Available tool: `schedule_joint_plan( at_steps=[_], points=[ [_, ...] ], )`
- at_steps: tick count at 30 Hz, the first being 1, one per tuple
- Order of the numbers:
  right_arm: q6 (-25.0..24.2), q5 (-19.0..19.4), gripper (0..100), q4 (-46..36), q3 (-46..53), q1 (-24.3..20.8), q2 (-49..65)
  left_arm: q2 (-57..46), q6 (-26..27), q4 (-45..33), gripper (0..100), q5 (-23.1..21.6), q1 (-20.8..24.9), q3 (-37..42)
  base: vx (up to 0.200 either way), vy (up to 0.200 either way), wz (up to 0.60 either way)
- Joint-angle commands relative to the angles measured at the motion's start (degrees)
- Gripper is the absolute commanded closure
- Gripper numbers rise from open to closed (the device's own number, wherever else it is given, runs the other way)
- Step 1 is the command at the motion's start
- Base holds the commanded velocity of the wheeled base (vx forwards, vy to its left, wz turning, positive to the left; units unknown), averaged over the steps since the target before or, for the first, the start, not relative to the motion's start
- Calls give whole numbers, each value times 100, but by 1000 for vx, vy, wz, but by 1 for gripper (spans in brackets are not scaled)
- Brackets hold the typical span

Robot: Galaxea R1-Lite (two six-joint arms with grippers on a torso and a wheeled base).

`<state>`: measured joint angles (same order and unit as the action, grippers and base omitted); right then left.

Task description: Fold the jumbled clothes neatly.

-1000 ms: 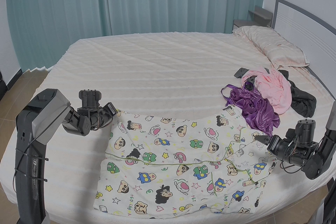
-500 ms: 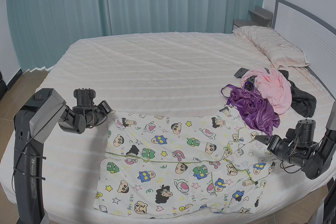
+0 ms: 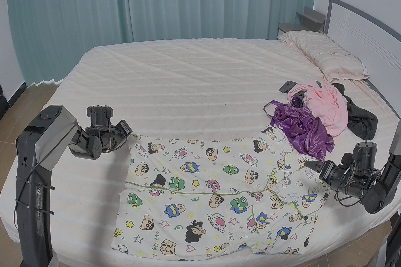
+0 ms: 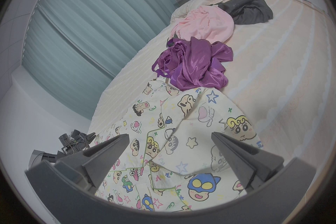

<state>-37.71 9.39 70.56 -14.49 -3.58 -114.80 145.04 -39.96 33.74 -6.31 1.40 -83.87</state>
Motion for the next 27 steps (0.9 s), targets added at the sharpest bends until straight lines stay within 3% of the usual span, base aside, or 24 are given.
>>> schedule_joint_plan(
  at_steps=[1,8,11,15,26,27],
  points=[
    [0,2,0,2,-1,-2,10,-46,-3,-8,0,-10,-17,55,0,0,0],
    [0,2,0,2,8,-2,28,-275,-451,-35,0,7,-228,143,0,0,0],
    [0,2,0,2,8,-2,107,-670,-680,-70,0,-151,-334,556,0,0,0],
    [0,11,0,2,52,-2,195,-1523,-847,-17,0,-740,-307,1628,0,0,0],
    [0,19,0,2,140,-37,476,-2622,-1005,440,0,-889,-8,3931,0,0,0],
    [0,19,0,2,157,-37,520,-2859,-1005,642,0,-898,80,4432,0,0,0]
  ],
)
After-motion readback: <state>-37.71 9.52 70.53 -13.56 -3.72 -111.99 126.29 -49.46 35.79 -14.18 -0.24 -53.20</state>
